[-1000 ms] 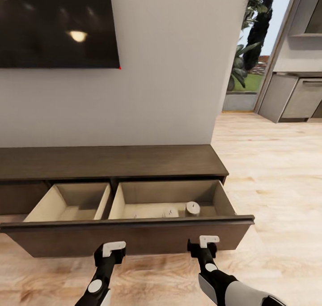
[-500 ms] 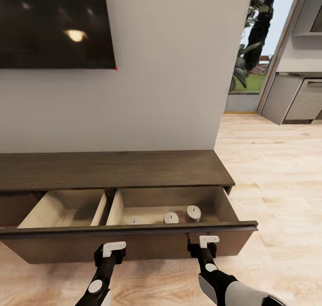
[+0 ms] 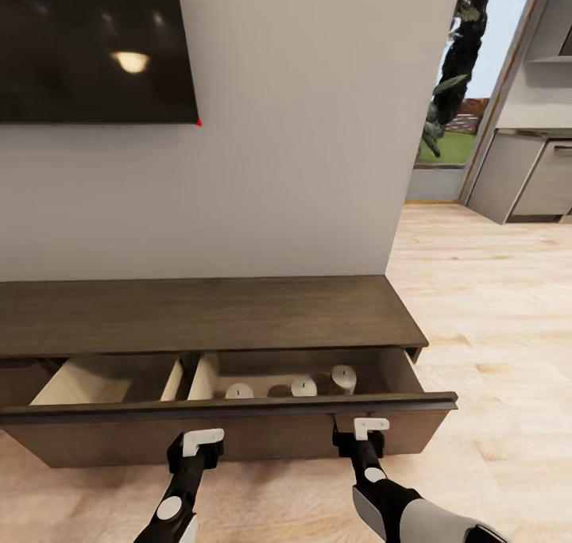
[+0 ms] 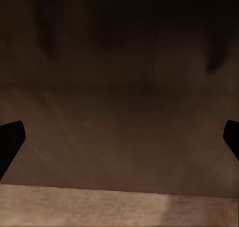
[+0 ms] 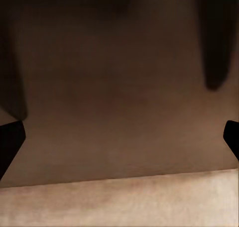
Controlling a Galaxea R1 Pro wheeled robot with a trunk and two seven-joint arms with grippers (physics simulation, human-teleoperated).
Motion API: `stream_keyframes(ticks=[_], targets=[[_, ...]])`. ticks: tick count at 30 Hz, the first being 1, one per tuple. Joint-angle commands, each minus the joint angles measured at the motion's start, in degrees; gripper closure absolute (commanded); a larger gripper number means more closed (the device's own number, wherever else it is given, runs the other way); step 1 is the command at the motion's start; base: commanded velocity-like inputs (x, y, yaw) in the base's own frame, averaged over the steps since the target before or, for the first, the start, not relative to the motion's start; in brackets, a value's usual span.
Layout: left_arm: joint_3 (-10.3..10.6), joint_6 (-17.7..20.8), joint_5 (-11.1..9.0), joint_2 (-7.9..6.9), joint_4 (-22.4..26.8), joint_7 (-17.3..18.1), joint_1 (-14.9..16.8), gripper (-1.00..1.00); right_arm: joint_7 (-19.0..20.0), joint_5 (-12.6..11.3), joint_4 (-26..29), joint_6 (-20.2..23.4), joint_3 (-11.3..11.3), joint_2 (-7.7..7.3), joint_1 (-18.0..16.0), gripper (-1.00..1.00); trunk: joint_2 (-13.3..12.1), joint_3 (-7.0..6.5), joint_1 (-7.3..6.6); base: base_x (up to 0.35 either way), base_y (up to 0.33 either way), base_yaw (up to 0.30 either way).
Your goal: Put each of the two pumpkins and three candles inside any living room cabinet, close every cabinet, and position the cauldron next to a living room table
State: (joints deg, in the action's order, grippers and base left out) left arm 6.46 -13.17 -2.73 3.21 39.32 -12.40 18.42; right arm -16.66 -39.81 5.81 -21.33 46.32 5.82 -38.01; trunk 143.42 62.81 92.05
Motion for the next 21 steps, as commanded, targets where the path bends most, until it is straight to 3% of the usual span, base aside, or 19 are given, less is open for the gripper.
stream_keyframes(ticks=[1, 21], targets=[[0.3, -0.19, -0.27, -0.05, -0.03, -0.43, 0.03, -1.0, -0.3, -0.36, -0.01, -0.21, 0.18, 0.0, -0.05, -1.0, 0.02, 0.04, 0.01, 0.206, 0.0, 0.0], [0.31, -0.19, -0.27, -0.05, 0.14, -0.44, 0.03, -1.0, -0.31, -0.36, -0.01, -0.21, 0.18, 0.02, -0.05, -1.0, 0.02, 0.04, 0.01, 0.188, 0.0, 0.0]])
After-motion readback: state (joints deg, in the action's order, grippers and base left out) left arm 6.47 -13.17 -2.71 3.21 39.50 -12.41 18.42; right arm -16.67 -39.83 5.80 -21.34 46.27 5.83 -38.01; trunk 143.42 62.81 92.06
